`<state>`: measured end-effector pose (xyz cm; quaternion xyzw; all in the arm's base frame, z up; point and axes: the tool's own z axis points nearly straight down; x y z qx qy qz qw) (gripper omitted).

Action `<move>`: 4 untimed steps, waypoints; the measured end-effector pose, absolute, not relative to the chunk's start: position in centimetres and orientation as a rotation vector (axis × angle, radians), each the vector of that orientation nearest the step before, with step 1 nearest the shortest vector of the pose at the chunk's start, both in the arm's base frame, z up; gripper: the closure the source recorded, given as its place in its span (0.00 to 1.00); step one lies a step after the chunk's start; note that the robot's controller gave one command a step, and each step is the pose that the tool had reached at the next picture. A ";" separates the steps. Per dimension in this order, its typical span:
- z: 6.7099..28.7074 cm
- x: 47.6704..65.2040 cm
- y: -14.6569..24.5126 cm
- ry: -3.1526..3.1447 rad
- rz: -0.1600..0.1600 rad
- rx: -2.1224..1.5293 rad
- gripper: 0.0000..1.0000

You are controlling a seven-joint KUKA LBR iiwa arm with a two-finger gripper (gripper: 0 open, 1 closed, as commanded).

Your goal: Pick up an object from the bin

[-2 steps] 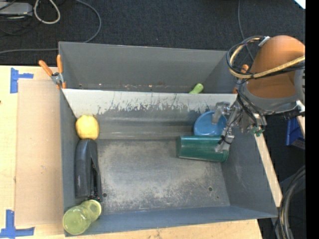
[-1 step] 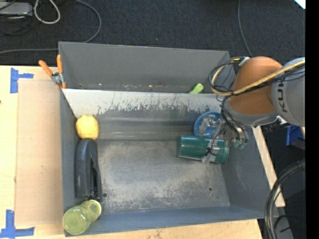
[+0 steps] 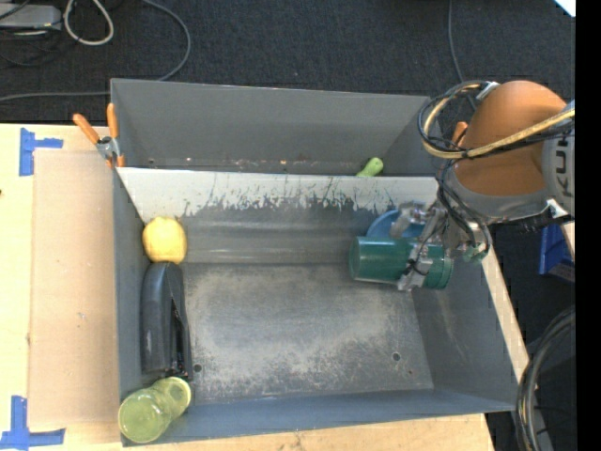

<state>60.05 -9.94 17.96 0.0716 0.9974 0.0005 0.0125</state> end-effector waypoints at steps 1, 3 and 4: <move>17.9 60.0 -9.9 3.110 0.002 0.222 1.00; 31.9 60.2 -10.0 3.112 0.003 0.254 1.00; 34.0 57.9 -8.7 3.123 0.002 0.017 1.00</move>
Offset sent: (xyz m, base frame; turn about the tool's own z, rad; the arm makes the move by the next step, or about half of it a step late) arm 0.0058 -0.0019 0.2551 0.0774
